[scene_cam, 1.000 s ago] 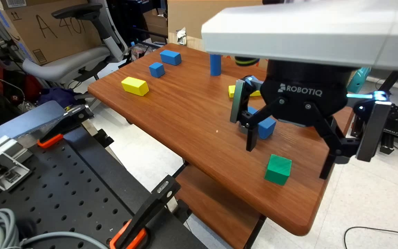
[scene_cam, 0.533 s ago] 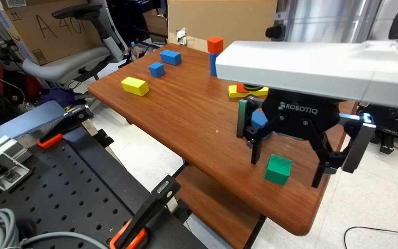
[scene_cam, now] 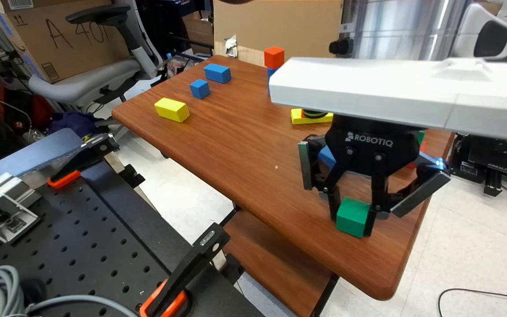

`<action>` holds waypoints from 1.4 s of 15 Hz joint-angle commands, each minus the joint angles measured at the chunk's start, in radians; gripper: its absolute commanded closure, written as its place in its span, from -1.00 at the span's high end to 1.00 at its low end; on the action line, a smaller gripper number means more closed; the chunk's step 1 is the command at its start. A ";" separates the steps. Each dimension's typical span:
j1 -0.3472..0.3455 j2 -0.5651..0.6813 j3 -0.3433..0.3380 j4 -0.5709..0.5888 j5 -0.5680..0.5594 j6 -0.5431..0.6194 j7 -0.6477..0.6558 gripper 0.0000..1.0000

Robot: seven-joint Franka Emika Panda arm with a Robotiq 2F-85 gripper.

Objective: Move the green cube to the left

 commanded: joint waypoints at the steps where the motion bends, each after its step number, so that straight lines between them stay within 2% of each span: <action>1: -0.026 -0.055 0.019 -0.024 0.023 -0.086 -0.016 -0.76; 7: -0.019 -0.149 0.053 -0.071 0.082 -0.178 0.014 -0.76; 12: -0.009 -0.211 0.122 -0.151 0.191 -0.081 0.006 -0.76; 16: 0.005 -0.223 0.171 -0.214 0.271 0.048 0.019 -0.76; 21: 0.036 -0.192 0.199 -0.242 0.280 0.159 0.045 -0.76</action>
